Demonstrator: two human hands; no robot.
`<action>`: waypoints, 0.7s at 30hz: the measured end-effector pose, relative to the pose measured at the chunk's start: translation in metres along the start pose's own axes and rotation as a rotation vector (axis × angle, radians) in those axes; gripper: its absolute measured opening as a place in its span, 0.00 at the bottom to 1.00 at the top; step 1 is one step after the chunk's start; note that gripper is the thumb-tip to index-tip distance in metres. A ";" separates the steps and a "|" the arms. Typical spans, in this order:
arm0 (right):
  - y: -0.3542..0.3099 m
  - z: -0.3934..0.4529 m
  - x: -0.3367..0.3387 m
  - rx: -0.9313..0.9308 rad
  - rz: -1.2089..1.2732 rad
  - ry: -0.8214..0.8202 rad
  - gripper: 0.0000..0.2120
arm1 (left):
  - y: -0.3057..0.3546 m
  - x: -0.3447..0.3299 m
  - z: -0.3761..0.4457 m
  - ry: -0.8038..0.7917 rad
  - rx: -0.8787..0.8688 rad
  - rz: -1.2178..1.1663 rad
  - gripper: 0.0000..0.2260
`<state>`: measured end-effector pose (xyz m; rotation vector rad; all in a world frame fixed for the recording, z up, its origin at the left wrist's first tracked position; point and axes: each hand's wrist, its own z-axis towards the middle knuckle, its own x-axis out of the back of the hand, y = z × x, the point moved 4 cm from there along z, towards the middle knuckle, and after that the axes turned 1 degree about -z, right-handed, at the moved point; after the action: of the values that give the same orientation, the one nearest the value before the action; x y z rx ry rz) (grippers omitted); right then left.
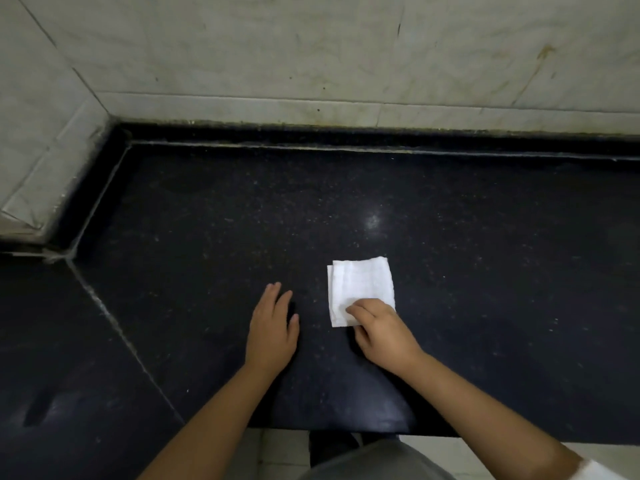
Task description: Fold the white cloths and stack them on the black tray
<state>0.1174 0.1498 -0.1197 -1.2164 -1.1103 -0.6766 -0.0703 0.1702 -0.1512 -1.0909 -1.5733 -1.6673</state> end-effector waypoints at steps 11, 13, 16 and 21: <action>0.041 0.001 0.001 -0.061 -0.246 -0.254 0.14 | 0.073 -0.038 0.019 -0.134 -0.497 0.239 0.17; 0.042 0.006 0.006 -0.067 -0.204 -0.307 0.07 | 0.074 -0.036 0.021 -0.141 -0.507 0.312 0.17; 0.049 0.011 0.024 -0.152 -0.031 -0.257 0.11 | 0.081 -0.038 0.023 -0.138 -0.532 0.411 0.14; 0.076 -0.022 0.060 -0.286 0.121 -0.191 0.11 | 0.123 -0.050 0.010 -0.136 -0.685 0.491 0.12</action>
<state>0.2124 0.1570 -0.0926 -1.6073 -1.1109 -0.6514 0.0615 0.1593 -0.1338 -1.7866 -0.6886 -1.8287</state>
